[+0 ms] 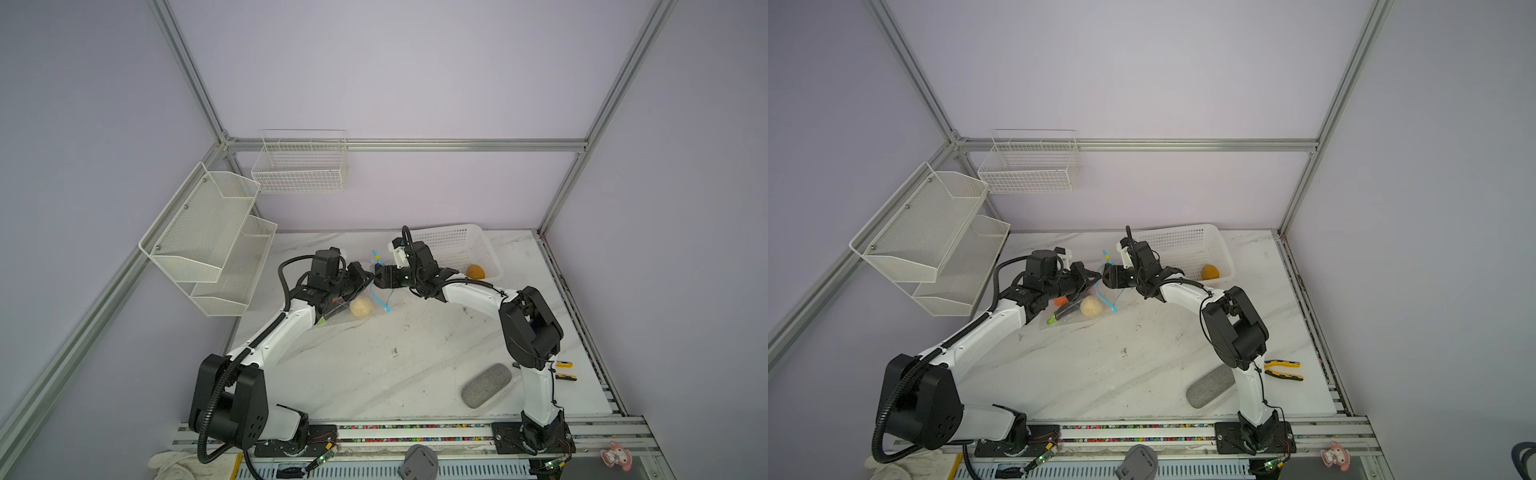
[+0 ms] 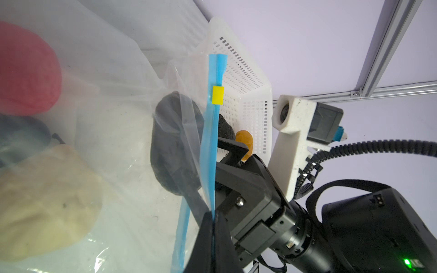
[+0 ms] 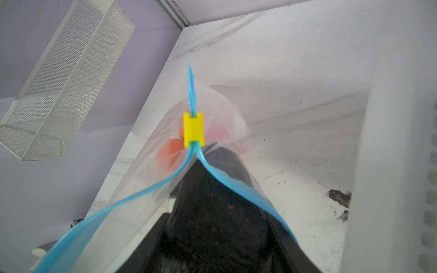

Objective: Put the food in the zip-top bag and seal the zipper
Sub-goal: 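Lower the dark eggplant into the bag and open the right gripper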

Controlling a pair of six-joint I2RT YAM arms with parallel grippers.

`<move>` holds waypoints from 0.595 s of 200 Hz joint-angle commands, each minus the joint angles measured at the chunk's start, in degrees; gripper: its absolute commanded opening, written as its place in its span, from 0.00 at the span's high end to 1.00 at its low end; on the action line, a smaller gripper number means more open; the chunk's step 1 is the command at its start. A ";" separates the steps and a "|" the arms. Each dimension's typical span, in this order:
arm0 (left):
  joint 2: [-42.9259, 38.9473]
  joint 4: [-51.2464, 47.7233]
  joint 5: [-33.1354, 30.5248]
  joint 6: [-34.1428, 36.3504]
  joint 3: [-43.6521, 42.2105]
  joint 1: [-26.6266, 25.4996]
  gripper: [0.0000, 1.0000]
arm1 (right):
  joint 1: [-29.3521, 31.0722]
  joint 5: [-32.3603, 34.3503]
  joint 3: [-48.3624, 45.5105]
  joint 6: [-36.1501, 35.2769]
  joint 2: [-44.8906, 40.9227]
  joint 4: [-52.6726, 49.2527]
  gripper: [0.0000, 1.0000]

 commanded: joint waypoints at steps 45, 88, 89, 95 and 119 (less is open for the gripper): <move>-0.82 1.91 1.62 1.49 2.41 -0.12 1.00 | 0.44 4.68 -0.77 0.73 0.03 2.37 0.47; -0.87 2.16 1.62 1.47 2.32 -0.10 1.00 | 0.45 5.77 -0.61 0.64 0.56 2.03 0.43; -0.88 2.13 1.62 1.48 2.32 -0.10 1.00 | 0.46 5.77 -0.65 0.64 0.52 2.01 0.43; -0.88 2.12 1.67 1.49 2.32 -0.10 1.00 | 0.48 5.86 -0.65 0.64 0.56 1.99 0.42; -1.02 2.10 1.62 1.41 2.22 -0.10 1.00 | 0.54 6.11 -0.56 0.64 0.74 1.90 0.40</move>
